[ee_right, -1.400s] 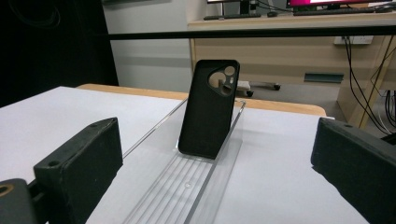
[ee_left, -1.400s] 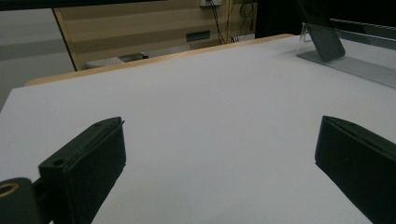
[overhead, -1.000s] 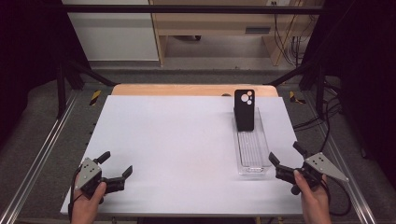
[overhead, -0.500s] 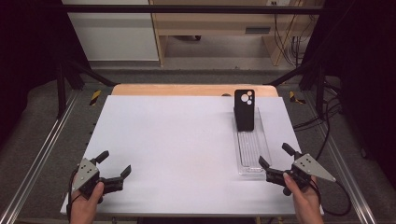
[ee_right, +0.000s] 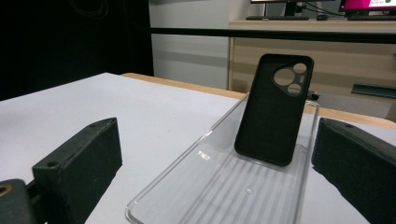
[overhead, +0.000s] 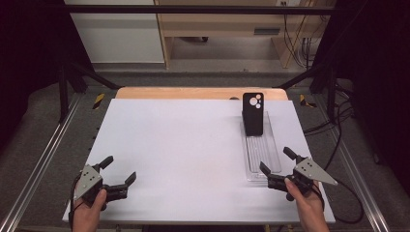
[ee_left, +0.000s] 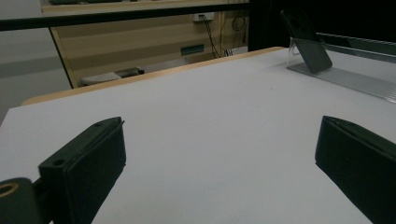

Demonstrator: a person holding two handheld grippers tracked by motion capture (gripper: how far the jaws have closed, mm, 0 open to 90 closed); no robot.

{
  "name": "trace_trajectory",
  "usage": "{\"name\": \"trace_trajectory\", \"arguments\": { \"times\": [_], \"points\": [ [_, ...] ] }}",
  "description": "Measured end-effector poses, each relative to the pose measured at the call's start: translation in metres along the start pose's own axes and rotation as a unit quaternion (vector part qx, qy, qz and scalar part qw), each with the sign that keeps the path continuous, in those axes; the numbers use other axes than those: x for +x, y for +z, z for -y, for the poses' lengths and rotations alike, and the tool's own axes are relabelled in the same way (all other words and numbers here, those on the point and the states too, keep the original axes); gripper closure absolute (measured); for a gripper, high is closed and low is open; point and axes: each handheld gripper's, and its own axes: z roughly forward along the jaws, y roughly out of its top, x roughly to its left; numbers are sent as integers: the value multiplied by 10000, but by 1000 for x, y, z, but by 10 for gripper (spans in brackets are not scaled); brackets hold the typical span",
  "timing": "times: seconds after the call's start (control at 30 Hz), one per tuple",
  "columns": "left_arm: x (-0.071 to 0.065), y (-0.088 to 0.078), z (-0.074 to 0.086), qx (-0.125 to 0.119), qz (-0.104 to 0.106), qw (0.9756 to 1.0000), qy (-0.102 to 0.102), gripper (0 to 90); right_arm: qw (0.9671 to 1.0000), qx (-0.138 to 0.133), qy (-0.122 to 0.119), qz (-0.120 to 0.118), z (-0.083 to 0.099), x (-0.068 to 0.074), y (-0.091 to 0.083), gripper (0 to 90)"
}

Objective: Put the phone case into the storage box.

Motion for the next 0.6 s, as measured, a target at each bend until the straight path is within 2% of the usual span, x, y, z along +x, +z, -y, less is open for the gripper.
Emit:
{"name": "trace_trajectory", "arguments": {
  "times": [0.2,0.6],
  "points": [
    [-1,-1,-1,-39,21,10000,-8,18,9999,9,-38,-98,-1,6,7,19],
    [-1,0,-1,-60,102,9999,-1,18,9999,46,-27,-119,0,9,15,19]
  ]
}}
